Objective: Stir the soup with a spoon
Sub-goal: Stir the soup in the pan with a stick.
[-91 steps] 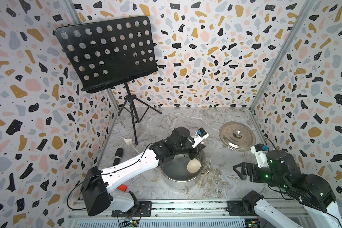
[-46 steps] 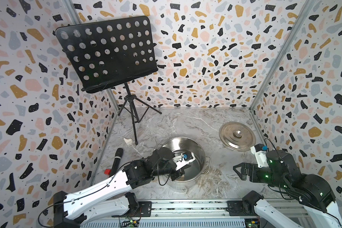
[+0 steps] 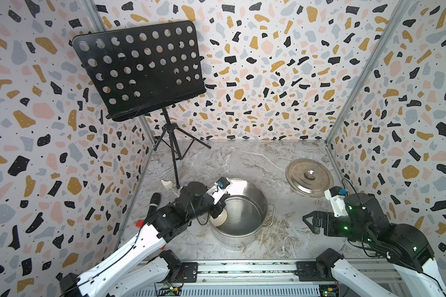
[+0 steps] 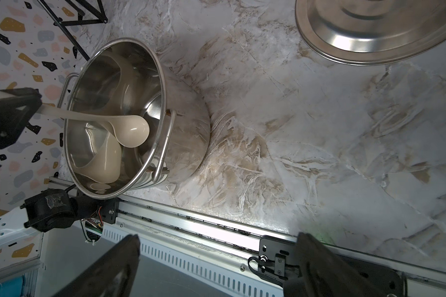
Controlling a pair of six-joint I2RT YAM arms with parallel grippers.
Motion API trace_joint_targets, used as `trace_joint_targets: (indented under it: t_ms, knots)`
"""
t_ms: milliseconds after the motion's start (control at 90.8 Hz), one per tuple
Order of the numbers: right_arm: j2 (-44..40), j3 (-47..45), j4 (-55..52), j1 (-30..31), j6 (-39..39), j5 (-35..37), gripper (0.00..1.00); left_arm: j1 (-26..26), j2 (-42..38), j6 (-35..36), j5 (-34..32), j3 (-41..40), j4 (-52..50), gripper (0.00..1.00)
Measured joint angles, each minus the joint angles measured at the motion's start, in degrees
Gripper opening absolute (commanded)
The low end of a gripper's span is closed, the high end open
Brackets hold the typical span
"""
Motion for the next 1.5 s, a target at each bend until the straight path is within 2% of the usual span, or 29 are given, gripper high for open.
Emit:
trace_joint_targets:
  t_ms: [165, 385, 562, 749, 903, 1145, 1355, 1498]
  knots:
    - [-0.07, 0.02, 0.0, 0.0, -0.09, -0.24, 1.0, 1.46, 10.88, -0.52, 2.38, 5.42, 3.1, 0.0]
    - [-1.11, 0.02, -0.02, 0.0, -0.07, -0.35, 1.0, 0.02, 19.65, -1.18, 6.29, 13.2, 8.44, 0.0]
    - [-1.44, 0.02, -0.02, 0.0, -0.07, -0.37, 1.0, -6.21, 24.06, -0.37, 7.3, 16.17, 10.29, 0.0]
    - [-1.44, 0.02, -0.02, 0.0, -0.07, -0.37, 1.0, -13.51, 25.27, 1.31, 7.21, 16.31, 10.27, 0.0]
    - [-1.9, 0.0, -0.02, 0.0, 0.0, -0.35, 1.0, -19.15, 22.91, 2.49, 6.27, 15.43, 9.09, 0.0]
    - [-2.47, -0.72, -0.02, 0.0, 0.39, -0.31, 1.0, -23.69, 10.73, 1.95, 4.81, 6.67, 5.2, 0.0]
    - [-1.7, -0.72, -0.02, 0.0, 0.37, -0.17, 1.0, -23.1, 1.7, 0.39, -0.07, -1.03, 1.53, 0.0]
    - [-0.52, -0.72, 0.02, 0.0, 0.37, -0.17, 1.0, -17.14, -2.8, -3.04, -3.13, -4.28, 2.51, 0.0]
